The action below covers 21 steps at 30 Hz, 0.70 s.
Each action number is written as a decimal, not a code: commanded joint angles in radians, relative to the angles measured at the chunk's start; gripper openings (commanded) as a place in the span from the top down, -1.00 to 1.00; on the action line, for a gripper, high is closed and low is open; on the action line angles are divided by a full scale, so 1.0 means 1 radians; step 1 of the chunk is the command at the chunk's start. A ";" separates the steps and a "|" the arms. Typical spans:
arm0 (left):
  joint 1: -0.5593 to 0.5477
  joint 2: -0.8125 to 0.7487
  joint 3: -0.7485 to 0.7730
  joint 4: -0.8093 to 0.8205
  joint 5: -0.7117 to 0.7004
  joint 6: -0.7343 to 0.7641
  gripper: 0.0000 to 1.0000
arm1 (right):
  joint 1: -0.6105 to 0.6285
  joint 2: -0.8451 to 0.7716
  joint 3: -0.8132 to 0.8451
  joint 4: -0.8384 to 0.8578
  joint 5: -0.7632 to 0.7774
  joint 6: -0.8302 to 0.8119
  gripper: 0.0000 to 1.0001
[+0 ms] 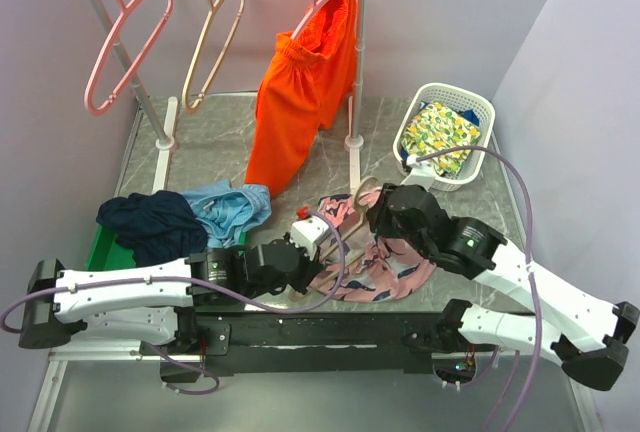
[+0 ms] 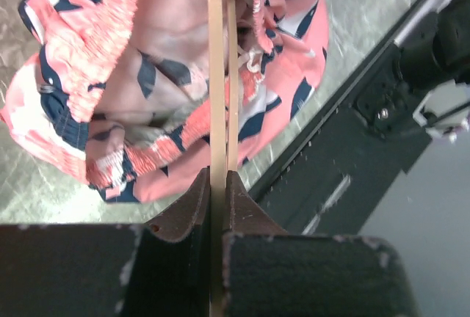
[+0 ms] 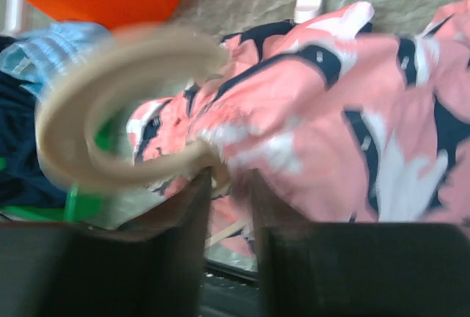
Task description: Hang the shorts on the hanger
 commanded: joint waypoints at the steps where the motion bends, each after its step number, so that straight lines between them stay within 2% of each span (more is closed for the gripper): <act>1: -0.006 -0.052 -0.037 0.183 -0.100 -0.003 0.98 | 0.003 -0.075 0.010 0.005 0.017 0.063 0.04; 3: -0.006 -0.064 -0.063 0.209 -0.091 0.019 0.98 | 0.002 -0.100 0.016 -0.022 0.012 0.100 -0.11; 8: -0.006 -0.075 -0.149 0.337 -0.085 0.065 0.98 | -0.017 -0.132 0.038 -0.108 0.024 0.232 -0.30; 9: -0.006 -0.083 -0.166 0.348 -0.080 0.071 0.98 | -0.050 -0.137 0.036 -0.119 0.021 0.238 -0.32; 11: -0.006 -0.098 -0.203 0.422 -0.077 0.095 0.98 | -0.150 -0.126 0.030 -0.105 -0.104 0.196 -0.31; 12: -0.006 -0.100 -0.210 0.434 -0.082 0.103 0.98 | -0.275 -0.120 0.022 -0.090 -0.180 0.177 -0.29; 13: -0.006 -0.098 -0.215 0.442 -0.086 0.111 0.98 | -0.323 -0.096 0.027 -0.085 -0.272 0.168 -0.29; 15: -0.006 -0.091 -0.221 0.457 -0.100 0.137 0.98 | -0.423 -0.068 0.045 -0.079 -0.336 0.156 -0.28; 18: -0.010 -0.069 -0.220 0.477 -0.115 0.172 0.98 | -0.489 -0.005 0.056 -0.084 -0.397 0.171 -0.30; 19: -0.020 -0.055 -0.218 0.483 -0.125 0.180 0.98 | -0.545 0.033 0.056 -0.085 -0.423 0.174 -0.31; 21: -0.030 -0.029 -0.214 0.491 -0.151 0.209 0.98 | -0.602 0.070 0.055 -0.087 -0.521 0.177 -0.29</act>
